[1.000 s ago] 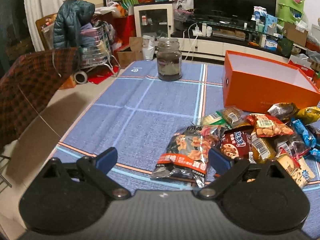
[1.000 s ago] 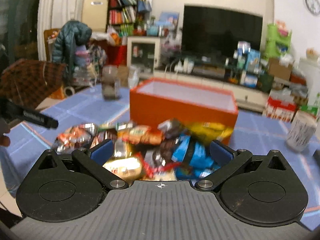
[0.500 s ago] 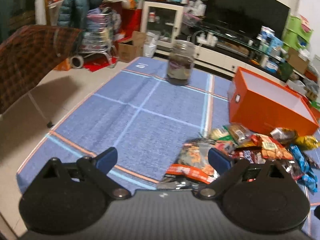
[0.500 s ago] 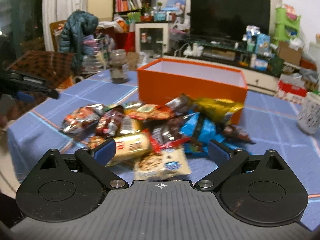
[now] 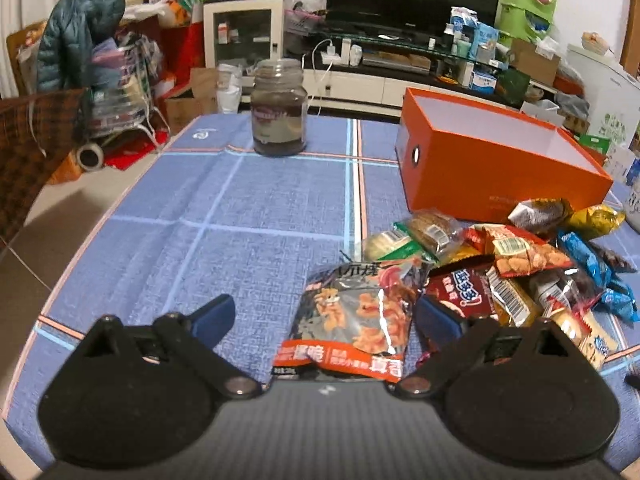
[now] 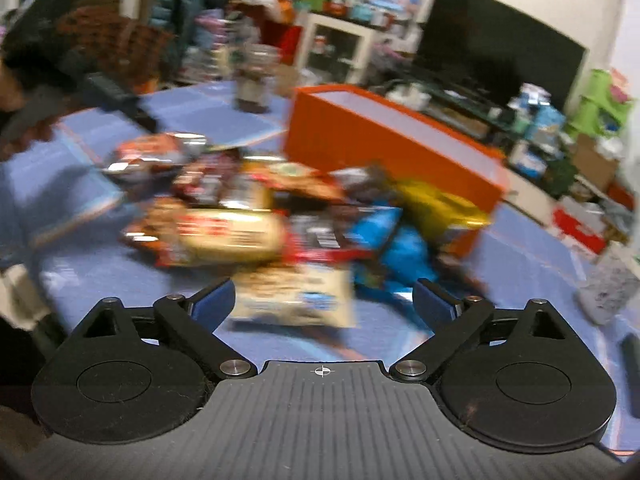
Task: Organize snacks
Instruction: 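Grasp the grey-and-orange chip bag with left gripper while right gripper grasps gold foil bag, then carry both held bags over the orange box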
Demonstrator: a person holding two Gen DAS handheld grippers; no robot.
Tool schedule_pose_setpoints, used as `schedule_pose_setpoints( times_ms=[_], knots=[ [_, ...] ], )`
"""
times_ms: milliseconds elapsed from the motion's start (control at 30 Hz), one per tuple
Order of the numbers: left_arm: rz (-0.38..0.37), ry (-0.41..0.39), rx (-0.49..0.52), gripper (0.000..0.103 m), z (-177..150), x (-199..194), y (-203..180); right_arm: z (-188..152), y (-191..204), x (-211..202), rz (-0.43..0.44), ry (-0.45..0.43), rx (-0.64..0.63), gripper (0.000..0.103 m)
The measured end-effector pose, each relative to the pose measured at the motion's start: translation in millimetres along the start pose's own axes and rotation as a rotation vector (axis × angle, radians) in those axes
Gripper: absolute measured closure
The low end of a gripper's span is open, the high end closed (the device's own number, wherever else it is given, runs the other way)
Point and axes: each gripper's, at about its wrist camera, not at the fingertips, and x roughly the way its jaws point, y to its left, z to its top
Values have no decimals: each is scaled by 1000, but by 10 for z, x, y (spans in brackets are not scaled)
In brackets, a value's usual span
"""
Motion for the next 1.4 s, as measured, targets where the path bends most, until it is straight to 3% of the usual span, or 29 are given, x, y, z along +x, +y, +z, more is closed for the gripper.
schedule_pose_setpoints(
  times_ms=[133, 233, 333, 433, 533, 700, 767, 833, 1067, 1133, 1167, 1200, 1400],
  knots=[
    [-24, 11, -43, 7, 31, 39, 91, 48, -439, 134, -70, 11, 129, 14],
    [-19, 27, -78, 7, 20, 86, 112, 129, -738, 282, -13, -10, 293, 14],
    [-19, 35, -82, 7, -9, 109, 84, 242, -926, 504, -22, -74, 377, 8],
    [-17, 34, -44, 7, -52, 112, 20, 321, -985, 784, -60, -109, 401, 7],
    [-14, 32, -16, 7, -80, 114, 12, 311, -974, 1105, -29, -90, 406, 7],
    [-64, 29, -4, 7, -88, 154, 34, 290, -1036, 1438, -27, -60, 472, 16],
    [-82, 44, -9, 7, -85, 201, 17, 299, -1055, 1547, -5, -44, 497, 30],
    [-96, 65, -6, 7, -99, 254, -18, 298, -1046, 1650, 6, -18, 506, 38],
    [-79, 98, -7, 7, -126, 449, -100, 247, -1051, 1727, 35, -11, 519, 42],
    [-69, 114, -28, 12, -133, 498, -108, 237, -1081, 1726, 43, -16, 530, 48],
    [-64, 128, -41, 32, -137, 515, -111, 229, -1106, 1719, 46, -17, 539, 57],
    [-71, 143, -54, 40, -142, 529, -112, 230, -1129, 1710, 53, -15, 549, 61],
    [-85, 140, -64, 41, -148, 481, -154, 217, -1174, 1646, 92, -7, 552, 64]
  ],
)
